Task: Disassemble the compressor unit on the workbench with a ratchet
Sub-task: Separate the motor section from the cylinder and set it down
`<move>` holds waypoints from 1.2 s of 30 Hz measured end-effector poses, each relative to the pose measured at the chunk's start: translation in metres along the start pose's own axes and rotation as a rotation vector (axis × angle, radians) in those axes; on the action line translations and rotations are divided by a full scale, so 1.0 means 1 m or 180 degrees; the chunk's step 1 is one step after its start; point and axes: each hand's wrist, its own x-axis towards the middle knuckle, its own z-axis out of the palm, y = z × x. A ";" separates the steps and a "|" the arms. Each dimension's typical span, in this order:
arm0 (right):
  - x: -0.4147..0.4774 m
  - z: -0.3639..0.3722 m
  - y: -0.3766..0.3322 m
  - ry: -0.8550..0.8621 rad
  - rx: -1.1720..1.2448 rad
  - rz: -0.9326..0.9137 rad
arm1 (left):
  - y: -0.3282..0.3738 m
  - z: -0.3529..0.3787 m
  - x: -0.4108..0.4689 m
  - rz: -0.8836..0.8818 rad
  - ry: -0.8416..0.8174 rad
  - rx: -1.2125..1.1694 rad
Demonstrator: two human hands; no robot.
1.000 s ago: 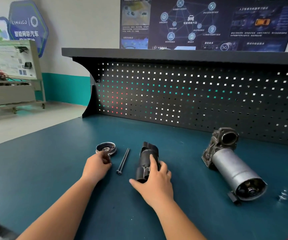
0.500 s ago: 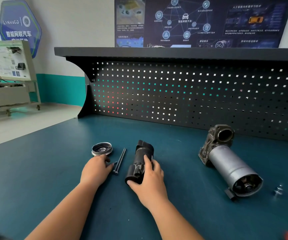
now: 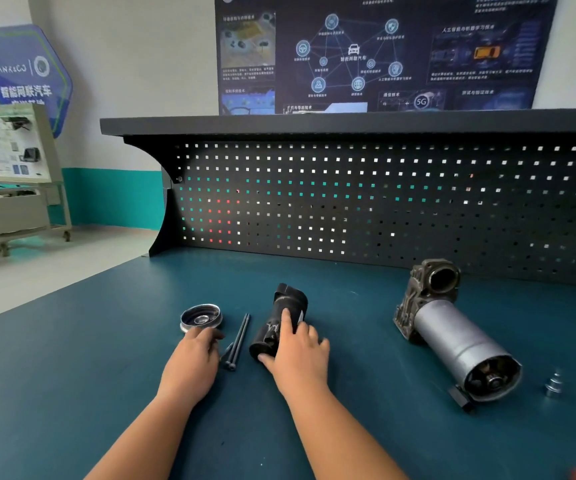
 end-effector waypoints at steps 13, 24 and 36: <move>-0.071 -0.079 0.106 0.0826 0.0644 -0.1632 | 0.035 -0.018 -0.015 0.1230 0.0517 -0.0232; -0.147 -0.141 0.312 0.0920 0.0018 0.0413 | 0.251 0.062 -0.104 0.0951 -0.1137 -0.1196; -0.160 -0.132 0.324 0.1388 0.0337 0.0110 | 0.345 0.130 -0.095 -0.0662 -0.0718 -0.1626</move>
